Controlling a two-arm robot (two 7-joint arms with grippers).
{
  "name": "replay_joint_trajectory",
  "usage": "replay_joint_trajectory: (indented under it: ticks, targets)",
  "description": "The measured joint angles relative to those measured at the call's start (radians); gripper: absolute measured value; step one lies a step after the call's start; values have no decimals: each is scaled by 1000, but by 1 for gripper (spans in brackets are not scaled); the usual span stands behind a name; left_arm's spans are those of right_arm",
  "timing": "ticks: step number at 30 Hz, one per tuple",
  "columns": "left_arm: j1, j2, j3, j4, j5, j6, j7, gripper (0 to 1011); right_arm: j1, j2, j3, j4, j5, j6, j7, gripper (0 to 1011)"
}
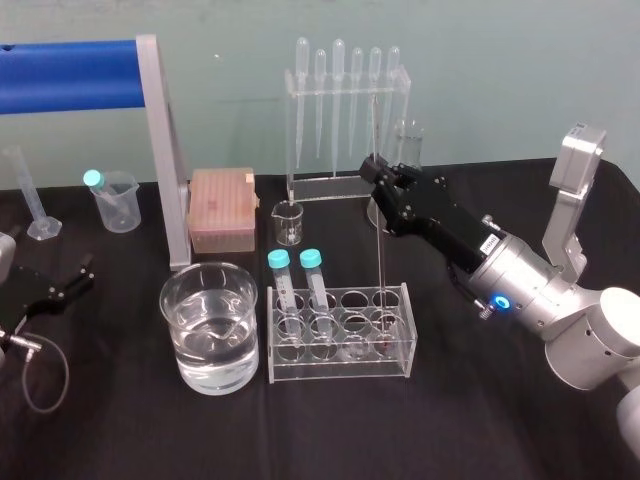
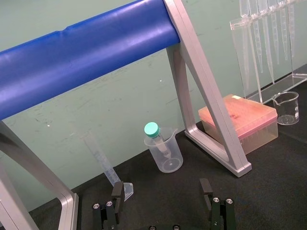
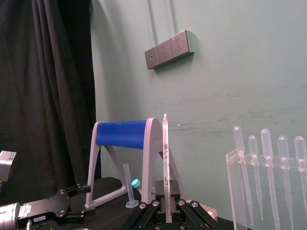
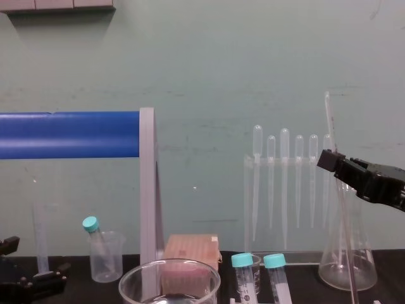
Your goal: Hold the thermometer with one hand and immerse one end into the beaker, then reinsert it into the test tube rack.
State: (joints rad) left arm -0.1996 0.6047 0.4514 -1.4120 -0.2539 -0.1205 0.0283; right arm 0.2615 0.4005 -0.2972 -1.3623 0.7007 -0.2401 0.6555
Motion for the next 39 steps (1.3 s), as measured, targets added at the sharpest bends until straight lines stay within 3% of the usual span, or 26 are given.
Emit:
replay_joint_trajectory:
  ticks: [16,25,33,39]
  targets:
    - [0,0,0,0,0,0,0,1008,1,0,1,0,0,-1,2,90]
    - [0,0,0,0,0,0,0,1008,1,0,1,-1,0,-2,2,317]
    - [0,0,0,0,0,0,0,1008,1,0,1,-1,0,-2,2,630]
    - [0,0,0,0,0,0,0,1008,1,0,1,-1,0,-2,2,787]
